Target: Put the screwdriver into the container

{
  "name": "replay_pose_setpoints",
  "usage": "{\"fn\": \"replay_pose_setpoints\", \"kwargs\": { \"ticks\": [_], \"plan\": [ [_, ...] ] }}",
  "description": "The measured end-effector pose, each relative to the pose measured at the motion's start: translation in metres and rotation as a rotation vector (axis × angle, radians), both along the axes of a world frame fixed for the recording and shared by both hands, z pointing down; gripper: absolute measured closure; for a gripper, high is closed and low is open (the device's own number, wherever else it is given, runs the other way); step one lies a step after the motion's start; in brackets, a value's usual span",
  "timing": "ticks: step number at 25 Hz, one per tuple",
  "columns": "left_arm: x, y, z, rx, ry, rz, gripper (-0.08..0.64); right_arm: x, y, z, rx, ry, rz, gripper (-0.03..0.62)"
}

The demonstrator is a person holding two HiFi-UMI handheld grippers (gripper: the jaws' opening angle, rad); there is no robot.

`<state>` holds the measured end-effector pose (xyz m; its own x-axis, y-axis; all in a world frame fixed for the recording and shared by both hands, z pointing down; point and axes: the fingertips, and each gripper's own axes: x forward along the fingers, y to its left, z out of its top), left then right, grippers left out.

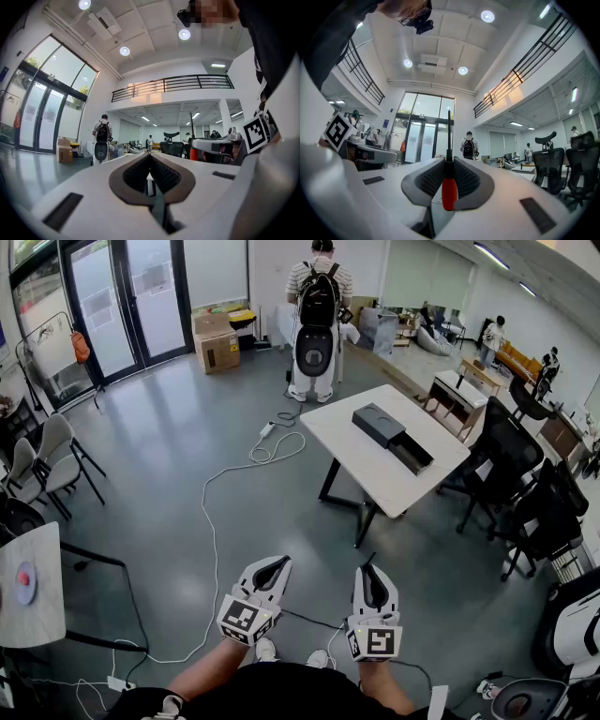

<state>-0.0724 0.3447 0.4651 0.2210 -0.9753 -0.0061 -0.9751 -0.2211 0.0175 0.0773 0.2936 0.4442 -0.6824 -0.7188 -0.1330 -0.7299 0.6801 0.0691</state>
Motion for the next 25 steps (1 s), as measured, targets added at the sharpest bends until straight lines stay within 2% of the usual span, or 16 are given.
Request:
{"fn": "replay_pose_setpoints", "kwargs": {
  "ticks": [7,18,25],
  "plan": [
    [-0.017,0.008,0.004,-0.005,0.008,0.011,0.554,-0.019,0.007,0.000,-0.012,-0.009,-0.001,0.520],
    [-0.055,0.020,0.011,0.002,-0.002,0.073,0.554,-0.057,0.023,0.001,-0.015,-0.017,0.044,0.520],
    [-0.049,0.012,0.018,-0.011,0.000,0.131,0.554,-0.064,0.018,0.007,-0.027,-0.001,0.063,0.520]
  ]
}}
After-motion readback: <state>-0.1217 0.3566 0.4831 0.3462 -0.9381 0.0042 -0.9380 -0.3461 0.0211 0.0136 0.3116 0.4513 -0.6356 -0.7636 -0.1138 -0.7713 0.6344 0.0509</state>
